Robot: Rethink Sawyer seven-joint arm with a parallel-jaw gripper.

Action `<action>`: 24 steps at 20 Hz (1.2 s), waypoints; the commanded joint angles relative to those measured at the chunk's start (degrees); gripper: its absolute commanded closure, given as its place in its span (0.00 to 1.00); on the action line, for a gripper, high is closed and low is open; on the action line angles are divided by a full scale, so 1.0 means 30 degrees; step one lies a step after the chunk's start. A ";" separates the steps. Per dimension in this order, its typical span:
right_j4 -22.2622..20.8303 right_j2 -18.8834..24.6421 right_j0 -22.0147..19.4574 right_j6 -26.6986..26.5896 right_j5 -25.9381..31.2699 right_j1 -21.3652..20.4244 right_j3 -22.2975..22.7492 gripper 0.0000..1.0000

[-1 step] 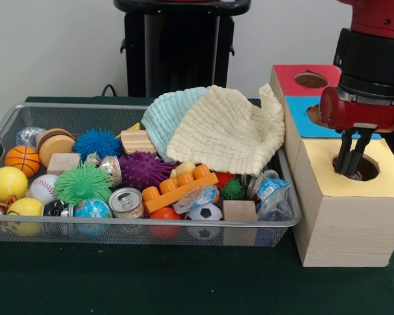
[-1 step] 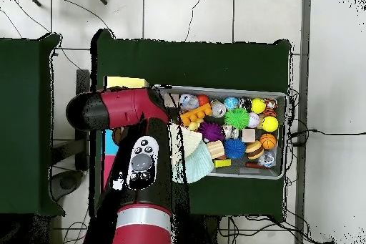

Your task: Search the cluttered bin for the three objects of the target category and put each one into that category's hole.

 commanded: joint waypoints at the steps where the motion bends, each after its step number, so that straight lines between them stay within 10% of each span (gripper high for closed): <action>1: -0.0417 0.2273 -0.1338 0.1452 -0.2123 0.2636 0.1092 1.00; 24: -0.0828 0.2280 -0.1253 0.2795 -0.4110 0.3813 0.1423 1.00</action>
